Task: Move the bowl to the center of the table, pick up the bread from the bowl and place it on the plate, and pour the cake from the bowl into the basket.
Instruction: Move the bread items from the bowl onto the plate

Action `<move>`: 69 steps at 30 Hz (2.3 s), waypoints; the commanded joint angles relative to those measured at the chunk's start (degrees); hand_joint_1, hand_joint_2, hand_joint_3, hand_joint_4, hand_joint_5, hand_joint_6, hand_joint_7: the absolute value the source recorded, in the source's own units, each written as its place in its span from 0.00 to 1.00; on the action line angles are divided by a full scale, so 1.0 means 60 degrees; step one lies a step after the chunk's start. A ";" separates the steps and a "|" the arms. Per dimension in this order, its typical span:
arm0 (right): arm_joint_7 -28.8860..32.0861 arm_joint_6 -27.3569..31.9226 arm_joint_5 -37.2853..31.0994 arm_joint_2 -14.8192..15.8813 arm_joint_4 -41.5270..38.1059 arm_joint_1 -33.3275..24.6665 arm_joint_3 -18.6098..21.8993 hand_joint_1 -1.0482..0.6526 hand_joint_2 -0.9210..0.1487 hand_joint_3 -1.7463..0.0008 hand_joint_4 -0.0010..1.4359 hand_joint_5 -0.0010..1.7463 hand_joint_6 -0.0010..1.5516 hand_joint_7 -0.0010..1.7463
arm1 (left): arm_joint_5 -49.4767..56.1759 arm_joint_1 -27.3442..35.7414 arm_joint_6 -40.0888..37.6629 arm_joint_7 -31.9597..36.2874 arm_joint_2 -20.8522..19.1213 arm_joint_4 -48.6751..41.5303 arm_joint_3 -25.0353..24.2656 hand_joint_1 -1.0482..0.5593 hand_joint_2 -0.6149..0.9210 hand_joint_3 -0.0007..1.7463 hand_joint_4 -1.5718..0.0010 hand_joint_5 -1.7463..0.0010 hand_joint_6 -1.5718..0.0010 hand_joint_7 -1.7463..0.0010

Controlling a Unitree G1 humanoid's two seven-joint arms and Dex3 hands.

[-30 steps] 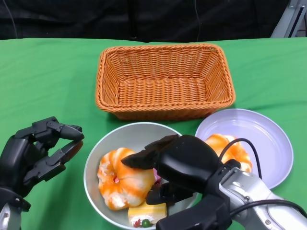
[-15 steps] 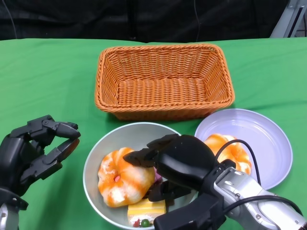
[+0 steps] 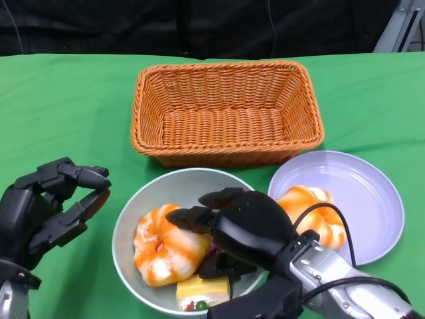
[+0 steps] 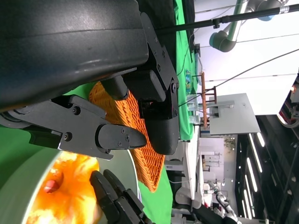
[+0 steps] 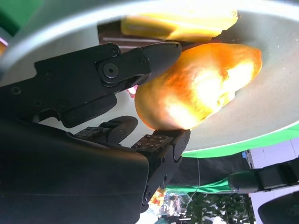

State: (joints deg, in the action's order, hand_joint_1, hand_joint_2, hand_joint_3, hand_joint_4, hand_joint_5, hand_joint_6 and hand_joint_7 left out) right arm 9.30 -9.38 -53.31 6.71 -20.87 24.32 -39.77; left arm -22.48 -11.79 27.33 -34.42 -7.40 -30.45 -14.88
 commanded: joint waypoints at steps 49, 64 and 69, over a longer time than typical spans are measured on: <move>0.2553 -0.3758 0.3275 -0.0616 -0.2249 0.0090 0.1971 0.47 0.00 0.91 0.44 0.79 0.74 0.06 | 0.0091 -0.0227 0.0354 0.0182 -0.0065 -0.0373 -0.0063 0.57 0.99 0.18 0.55 0.19 0.41 0.54; 0.1362 -0.3810 0.4538 -0.0381 0.0035 -0.1085 0.3467 0.46 0.00 0.95 0.47 0.75 0.50 0.46 | 0.0072 -0.0178 0.0246 0.0182 -0.0181 -0.0322 -0.0100 0.58 1.00 0.17 0.55 0.19 0.41 0.55; 0.1344 -0.3574 0.4618 -0.0140 0.1011 -0.1473 0.4192 0.50 0.00 0.96 0.48 0.75 0.53 0.45 | 0.0080 -0.0129 0.0113 0.0223 -0.0226 -0.0228 -0.0095 0.57 1.00 0.17 0.55 0.19 0.41 0.55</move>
State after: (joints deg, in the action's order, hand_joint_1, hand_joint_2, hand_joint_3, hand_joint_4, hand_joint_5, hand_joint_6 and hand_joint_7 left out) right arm 17.32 -31.35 -26.38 4.77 -16.47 16.24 -16.45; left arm -22.26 -12.76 28.27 -33.74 -7.48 -32.44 -14.89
